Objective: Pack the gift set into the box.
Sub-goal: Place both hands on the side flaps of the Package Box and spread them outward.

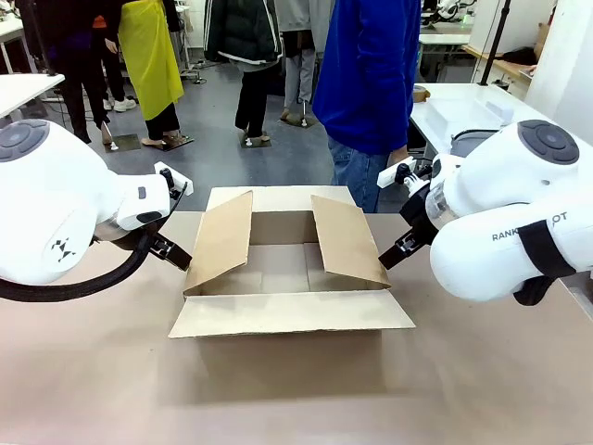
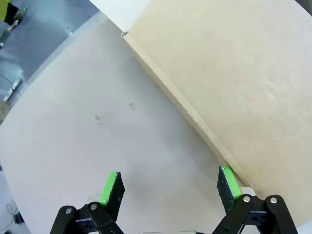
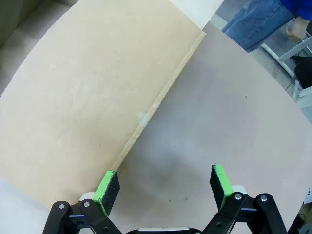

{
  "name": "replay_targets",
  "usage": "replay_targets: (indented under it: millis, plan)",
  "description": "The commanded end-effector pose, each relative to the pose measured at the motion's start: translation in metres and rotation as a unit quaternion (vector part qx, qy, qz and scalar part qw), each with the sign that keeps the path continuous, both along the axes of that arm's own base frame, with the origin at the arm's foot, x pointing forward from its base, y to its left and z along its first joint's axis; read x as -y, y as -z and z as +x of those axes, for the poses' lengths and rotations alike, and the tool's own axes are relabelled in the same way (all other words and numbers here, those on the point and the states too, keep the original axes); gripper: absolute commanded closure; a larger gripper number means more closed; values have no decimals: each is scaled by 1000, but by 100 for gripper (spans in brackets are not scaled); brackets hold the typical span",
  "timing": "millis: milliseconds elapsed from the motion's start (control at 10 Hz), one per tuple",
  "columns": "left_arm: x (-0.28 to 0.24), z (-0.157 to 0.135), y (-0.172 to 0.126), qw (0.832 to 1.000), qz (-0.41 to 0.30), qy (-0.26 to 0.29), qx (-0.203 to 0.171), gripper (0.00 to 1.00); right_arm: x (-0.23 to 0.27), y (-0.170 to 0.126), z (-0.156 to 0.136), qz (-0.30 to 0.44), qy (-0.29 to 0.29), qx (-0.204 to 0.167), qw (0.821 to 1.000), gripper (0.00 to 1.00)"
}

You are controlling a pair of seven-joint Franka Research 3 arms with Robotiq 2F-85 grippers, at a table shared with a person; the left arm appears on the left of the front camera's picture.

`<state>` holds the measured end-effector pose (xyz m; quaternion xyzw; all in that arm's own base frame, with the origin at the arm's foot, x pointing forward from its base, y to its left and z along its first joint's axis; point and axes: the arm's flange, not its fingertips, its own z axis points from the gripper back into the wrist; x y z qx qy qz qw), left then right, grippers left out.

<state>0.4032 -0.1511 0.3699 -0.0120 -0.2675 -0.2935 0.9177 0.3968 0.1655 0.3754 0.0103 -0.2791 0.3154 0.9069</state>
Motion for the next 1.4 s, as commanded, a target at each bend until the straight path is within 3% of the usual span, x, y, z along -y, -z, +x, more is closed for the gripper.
replay_targets:
  millis: [0, 400, 600, 700, 800, 900, 1100, 1200, 1300]
  plan:
    - [0, 0, 0, 1000, 0, 1, 0, 0, 0, 0, 0, 0, 0, 0, 1000, 0]
    - [0, 0, 0, 1000, 0, 0, 0, 0, 0, 0, 0, 0, 0, 0, 1000, 0]
    - [-37, -15, -33, 1000, 4, -2, 2, 0, 38, -38, -3, 22, 33, -20, 999, 0]
    - [-59, -27, -58, 999, -43, -10, -1, 0, 63, -66, -12, 75, 55, -22, 995, 0]
    - [-81, -39, -85, 990, -124, -61, -7, 0, 87, -96, -19, 140, 128, -38, 981, 0]
    - [-103, -50, -107, 976, -192, -88, -60, 0, 117, -116, -28, 222, 132, -64, 964, 0]
    - [-166, -63, -129, 925, -326, -128, -144, 0, 200, -140, -56, 411, 196, -93, 885, 0]
    - [-204, -67, -127, 874, -443, -83, -182, 0, 245, -142, -77, 496, 225, -85, 834, 0]
    - [-249, -72, -114, 799, -562, -99, -188, 0, 290, -133, -102, 570, 253, -59, 779, 0]
